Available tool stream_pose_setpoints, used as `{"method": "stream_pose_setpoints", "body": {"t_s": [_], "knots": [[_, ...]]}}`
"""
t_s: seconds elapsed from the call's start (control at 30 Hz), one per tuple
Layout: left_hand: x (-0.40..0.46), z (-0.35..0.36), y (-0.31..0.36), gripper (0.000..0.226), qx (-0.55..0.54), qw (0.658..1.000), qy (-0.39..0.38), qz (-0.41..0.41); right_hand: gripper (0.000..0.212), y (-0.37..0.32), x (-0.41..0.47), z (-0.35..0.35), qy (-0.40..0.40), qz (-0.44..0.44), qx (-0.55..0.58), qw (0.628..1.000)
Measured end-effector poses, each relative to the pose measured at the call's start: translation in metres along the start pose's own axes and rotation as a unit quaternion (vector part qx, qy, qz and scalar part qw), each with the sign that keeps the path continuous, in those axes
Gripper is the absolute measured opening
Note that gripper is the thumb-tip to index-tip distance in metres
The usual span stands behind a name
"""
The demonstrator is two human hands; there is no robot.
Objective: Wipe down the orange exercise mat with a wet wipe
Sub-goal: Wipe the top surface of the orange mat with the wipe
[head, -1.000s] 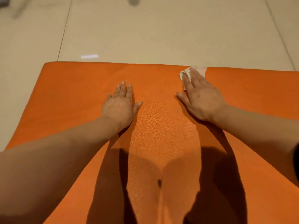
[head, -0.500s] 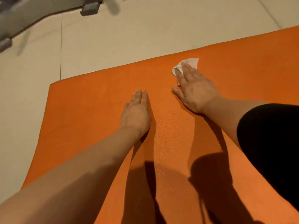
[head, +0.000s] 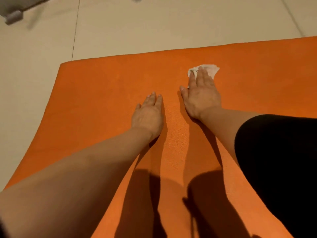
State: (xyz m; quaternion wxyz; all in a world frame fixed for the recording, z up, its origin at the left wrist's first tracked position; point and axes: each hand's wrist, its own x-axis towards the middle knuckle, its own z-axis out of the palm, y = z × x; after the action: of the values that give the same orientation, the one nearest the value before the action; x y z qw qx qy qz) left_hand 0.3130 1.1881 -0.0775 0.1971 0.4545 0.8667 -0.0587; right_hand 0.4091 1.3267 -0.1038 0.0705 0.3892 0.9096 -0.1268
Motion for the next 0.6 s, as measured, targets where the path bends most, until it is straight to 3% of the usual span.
{"method": "stream_pose_setpoints", "body": {"t_s": [0.17,0.23,0.33,0.37,0.53,0.6], "knots": [[-0.006,0.001,-0.003,0.057,-0.01,1.0,-0.003,-0.013,0.061,-0.029,-0.021,0.002,-0.058,-0.199,-0.004,0.978],[-0.01,0.002,-0.004,0.058,-0.004,1.0,-0.011,-0.011,0.06,-0.011,-0.014,-0.004,-0.067,-0.182,-0.02,0.981],[-0.02,0.004,-0.004,0.062,-0.024,0.999,-0.029,-0.018,0.062,0.003,-0.009,-0.008,-0.056,-0.026,-0.011,0.998],[-0.023,0.006,-0.004,0.063,-0.032,0.999,-0.031,-0.021,0.062,-0.002,-0.012,-0.005,-0.049,-0.009,-0.014,0.999],[-0.036,0.022,0.0,0.06,-0.051,0.998,-0.017,-0.042,0.06,-0.032,-0.047,0.01,-0.071,-0.215,-0.017,0.974],[-0.044,0.027,0.0,0.062,-0.043,0.998,-0.017,-0.04,0.059,-0.014,-0.042,0.012,-0.071,-0.217,-0.025,0.973]]}}
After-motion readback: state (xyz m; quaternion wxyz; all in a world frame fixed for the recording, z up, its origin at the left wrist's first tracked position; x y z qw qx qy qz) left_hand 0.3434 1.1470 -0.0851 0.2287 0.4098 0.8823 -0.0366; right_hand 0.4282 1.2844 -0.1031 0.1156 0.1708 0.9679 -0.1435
